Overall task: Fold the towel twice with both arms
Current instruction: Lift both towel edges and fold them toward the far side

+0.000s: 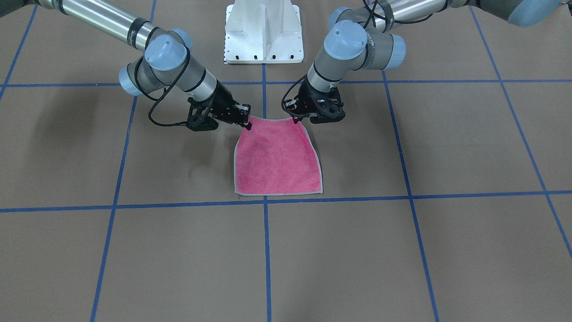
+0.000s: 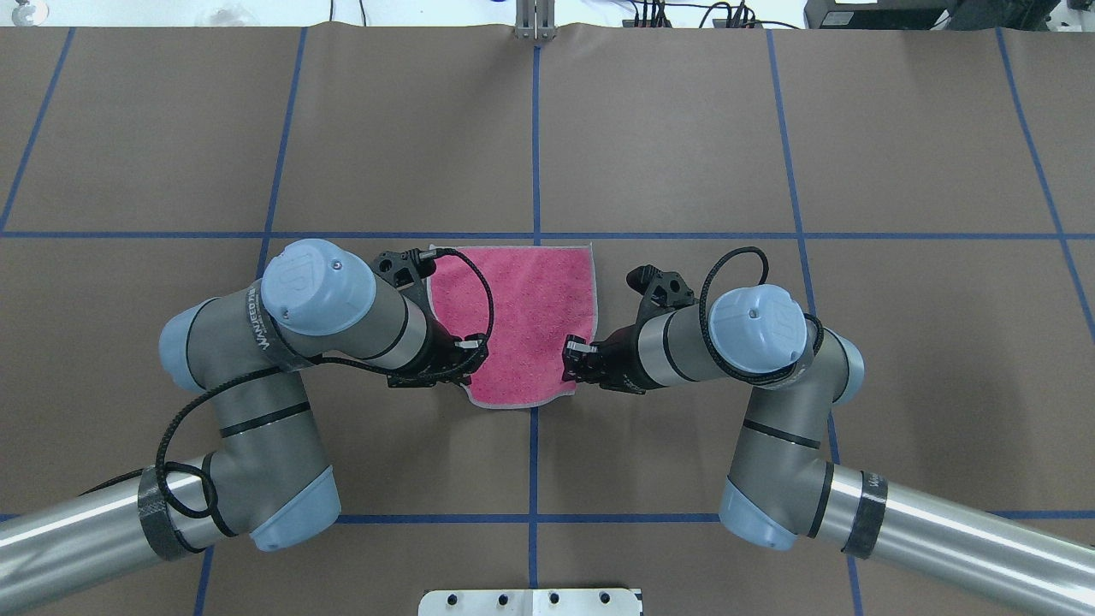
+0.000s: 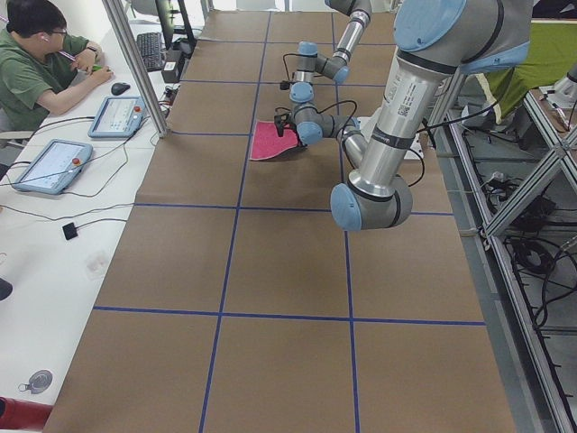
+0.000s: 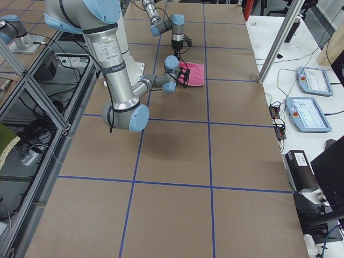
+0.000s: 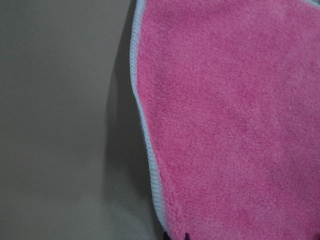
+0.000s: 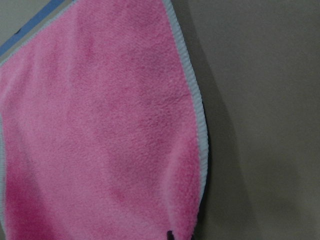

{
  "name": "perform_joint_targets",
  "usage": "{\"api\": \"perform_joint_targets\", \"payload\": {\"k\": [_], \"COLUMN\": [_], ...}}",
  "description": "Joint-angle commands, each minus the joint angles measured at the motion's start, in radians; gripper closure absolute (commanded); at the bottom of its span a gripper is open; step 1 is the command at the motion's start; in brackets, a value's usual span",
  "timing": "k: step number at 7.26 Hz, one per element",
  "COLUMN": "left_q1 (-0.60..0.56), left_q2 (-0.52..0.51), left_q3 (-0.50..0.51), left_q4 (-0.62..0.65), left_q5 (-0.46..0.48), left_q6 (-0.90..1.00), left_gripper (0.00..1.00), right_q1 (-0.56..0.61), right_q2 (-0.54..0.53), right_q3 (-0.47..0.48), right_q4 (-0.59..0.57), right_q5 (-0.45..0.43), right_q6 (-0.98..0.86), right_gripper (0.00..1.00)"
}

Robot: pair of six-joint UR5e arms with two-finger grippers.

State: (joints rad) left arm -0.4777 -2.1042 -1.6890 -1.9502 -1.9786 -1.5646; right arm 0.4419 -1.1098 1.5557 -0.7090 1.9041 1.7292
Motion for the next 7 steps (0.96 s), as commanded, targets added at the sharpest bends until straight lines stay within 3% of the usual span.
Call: {"api": "perform_joint_targets", "payload": {"k": [1, 3, 5, 7], "left_q1": [-0.002, -0.042, -0.122, -0.134], "left_q2": [0.001, 0.001, 0.001, 0.0], "left_q3": [-0.012, -0.012, -0.012, 0.006], "left_q4": [0.004, 0.004, 0.004, -0.001], "left_q5": [-0.019, -0.022, -0.11, -0.111], "left_q6": [0.0, 0.001, 0.001, 0.001], "left_gripper": [1.0, 1.0, 1.0, 1.0], "right_q1": [0.004, 0.004, 0.017, 0.058], "right_q2": [-0.016, -0.012, -0.01, -0.004], "right_q3": [0.033, 0.034, 0.032, 0.026], "right_q4": [0.0, 0.0, -0.003, -0.004], "right_q5": [0.007, 0.006, 0.001, 0.001], "right_q6": [0.001, 0.003, 0.004, 0.016], "right_gripper": [1.0, 1.0, 1.0, 1.0]}}
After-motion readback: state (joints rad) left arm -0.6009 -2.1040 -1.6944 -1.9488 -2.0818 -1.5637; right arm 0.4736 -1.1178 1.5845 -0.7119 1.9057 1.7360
